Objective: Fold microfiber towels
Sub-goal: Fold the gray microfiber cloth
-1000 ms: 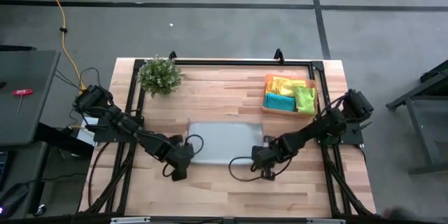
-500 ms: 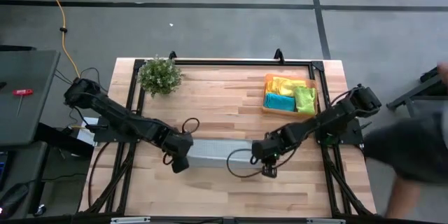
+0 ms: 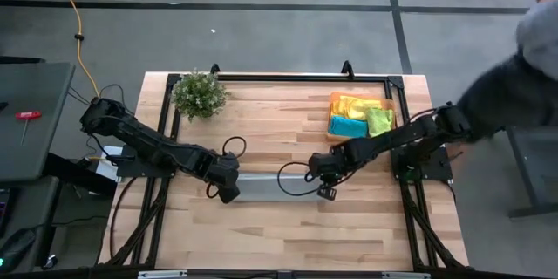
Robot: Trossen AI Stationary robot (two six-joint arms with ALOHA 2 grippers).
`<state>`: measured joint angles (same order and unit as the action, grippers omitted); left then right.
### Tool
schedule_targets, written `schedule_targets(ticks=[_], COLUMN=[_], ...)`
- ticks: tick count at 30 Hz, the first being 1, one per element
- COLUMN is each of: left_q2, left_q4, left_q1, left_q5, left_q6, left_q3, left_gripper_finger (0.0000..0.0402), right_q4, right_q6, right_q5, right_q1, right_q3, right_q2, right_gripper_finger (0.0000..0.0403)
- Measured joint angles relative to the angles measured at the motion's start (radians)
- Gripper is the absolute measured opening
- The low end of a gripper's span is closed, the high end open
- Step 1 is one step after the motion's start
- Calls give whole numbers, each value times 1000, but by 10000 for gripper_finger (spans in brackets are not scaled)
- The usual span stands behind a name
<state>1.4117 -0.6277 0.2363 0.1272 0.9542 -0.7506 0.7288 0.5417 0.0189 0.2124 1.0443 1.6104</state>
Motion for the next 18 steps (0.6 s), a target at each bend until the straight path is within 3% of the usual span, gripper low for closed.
schedule_targets(ticks=[7,18], left_q2=[0,-1], left_q4=[-1,3], left_q1=[0,0], left_q5=[65,68], left_q6=[4,-26], left_q3=[0,0], left_gripper_finger=[9,21], right_q4=[6,6], right_q6=[0,75], right_q5=[4,23], right_q1=[-9,-9], right_q3=[0,0], right_q2=[0,0], right_gripper_finger=[0,0])
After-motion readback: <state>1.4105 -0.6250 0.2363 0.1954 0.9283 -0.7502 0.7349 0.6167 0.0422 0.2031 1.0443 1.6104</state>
